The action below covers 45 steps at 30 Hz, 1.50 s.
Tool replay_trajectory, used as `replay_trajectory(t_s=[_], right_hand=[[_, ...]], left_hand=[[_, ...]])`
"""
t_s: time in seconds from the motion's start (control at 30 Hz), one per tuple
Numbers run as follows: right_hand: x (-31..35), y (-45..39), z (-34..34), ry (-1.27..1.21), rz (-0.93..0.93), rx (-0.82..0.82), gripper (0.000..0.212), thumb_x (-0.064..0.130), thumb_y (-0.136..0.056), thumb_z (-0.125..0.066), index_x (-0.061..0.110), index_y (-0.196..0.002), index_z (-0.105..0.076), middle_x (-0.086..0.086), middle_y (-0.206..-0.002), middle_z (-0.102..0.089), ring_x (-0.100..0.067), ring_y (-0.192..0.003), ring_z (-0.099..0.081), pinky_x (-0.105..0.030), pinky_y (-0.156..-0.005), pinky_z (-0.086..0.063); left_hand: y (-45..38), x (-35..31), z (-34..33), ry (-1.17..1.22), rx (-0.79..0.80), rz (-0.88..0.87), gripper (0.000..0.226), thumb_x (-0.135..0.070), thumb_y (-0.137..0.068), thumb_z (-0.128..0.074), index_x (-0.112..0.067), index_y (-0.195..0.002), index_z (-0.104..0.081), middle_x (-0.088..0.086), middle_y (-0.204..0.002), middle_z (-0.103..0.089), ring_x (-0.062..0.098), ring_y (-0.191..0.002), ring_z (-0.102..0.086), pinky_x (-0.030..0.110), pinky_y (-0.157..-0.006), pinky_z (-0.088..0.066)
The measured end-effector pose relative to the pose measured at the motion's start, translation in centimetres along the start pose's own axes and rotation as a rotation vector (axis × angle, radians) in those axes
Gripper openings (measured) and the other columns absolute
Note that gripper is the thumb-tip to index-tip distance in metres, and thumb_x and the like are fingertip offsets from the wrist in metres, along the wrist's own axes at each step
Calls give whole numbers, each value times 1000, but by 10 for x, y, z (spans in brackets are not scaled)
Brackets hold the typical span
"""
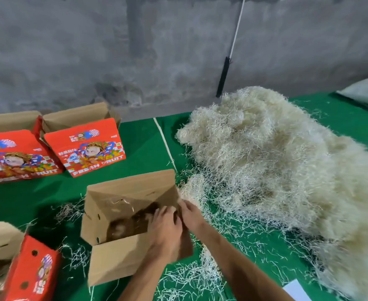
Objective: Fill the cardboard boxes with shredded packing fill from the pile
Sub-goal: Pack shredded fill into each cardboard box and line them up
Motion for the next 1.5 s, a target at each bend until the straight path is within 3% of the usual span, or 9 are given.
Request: replay_trajectory(t_s=[0.2, 0.47, 0.73, 0.83, 0.97, 1.03, 1.17, 1.33, 1.5], right_hand=[[4, 20, 141, -5, 172, -235, 48, 54, -101, -40, 20, -129, -60, 4, -123, -66, 0, -100, -61, -28, -90, -50], [17, 24, 354, 354, 345, -692, 61, 63, -94, -51, 28, -144, -42, 2, -152, -44, -15, -131, -47, -47, -109, -44], [35, -60, 482, 679, 132, -877, 109, 85, -77, -52, 31, -158, -4, -8, -168, 4, -39, -151, -15, -63, -117, -16], [23, -97, 478, 714, 127, -676, 102, 64, -82, -68, 27, -158, -11, -9, -165, -20, -35, -143, -34, -60, -118, -23], [15, -110, 439, 690, 258, -614, 34, 26, -97, -59, 22, -131, -56, -1, -112, -71, -16, -96, -67, -45, -104, -48], [25, -103, 415, 609, 305, -624, 19, 19, -98, -58, 19, -117, -64, 2, -101, -72, -11, -84, -66, -36, -87, -59], [83, -71, 353, 515, 610, -587, 34, 19, -93, -67, 17, -127, -62, 0, -113, -71, -10, -96, -65, -22, -92, -47], [145, -15, 262, 422, 750, -482, 20, 48, -98, -50, 34, -109, -59, 9, -88, -65, 7, -64, -51, -7, -64, -37], [162, 32, 185, 329, 868, -290, 52, 62, -100, -45, 16, -108, -67, 6, -132, -59, -5, -121, -51, -41, -102, -48]], left_hand=[[-30, -122, -16, 257, -117, -381, 27, -26, -92, -63, -28, -119, -59, -10, -126, -61, 5, -116, -52, 19, -95, -39], [-78, -284, -47, 392, 177, -438, 56, -29, -97, -57, -28, -147, -34, -5, -144, -44, 7, -119, -49, 33, -96, -51], [-122, -372, -75, 593, 315, -382, 36, -33, -102, -50, -34, -137, -42, -9, -136, -52, -15, -88, -50, 4, -62, -36], [-120, -350, -110, 620, 417, -287, 20, -43, -101, -50, -44, -121, -50, -14, -128, -58, -5, -98, -59, 11, -70, -48], [-119, -301, -138, 696, 464, -76, 10, -46, -97, -54, -50, -107, -53, -13, -117, -64, -4, -69, -64, 31, -54, -59], [-125, -289, -133, 769, 445, 17, 14, -56, -94, -52, -48, -105, -54, 0, -113, -68, -1, -61, -62, 28, -44, -49], [-134, -281, -107, 1301, 477, 370, 62, -80, -82, -48, -33, -121, -61, 3, -117, -68, 23, -106, -65, 51, -83, -59], [-124, -220, -51, 1612, 344, 744, 78, -83, -85, -29, -13, -96, -61, 23, -90, -67, 32, -89, -69, 44, -76, -57], [-105, -123, 22, 1714, 243, 827, 36, -37, -103, -45, -9, -110, -65, 26, -113, -66, 36, -102, -65, 46, -88, -54]])
Point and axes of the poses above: each hand's wrist, its own y-axis away from the middle knuckle, its own z-axis out of the back of the hand, x = y × z, the point moved 7 cm from there along -y, towards the middle knuckle
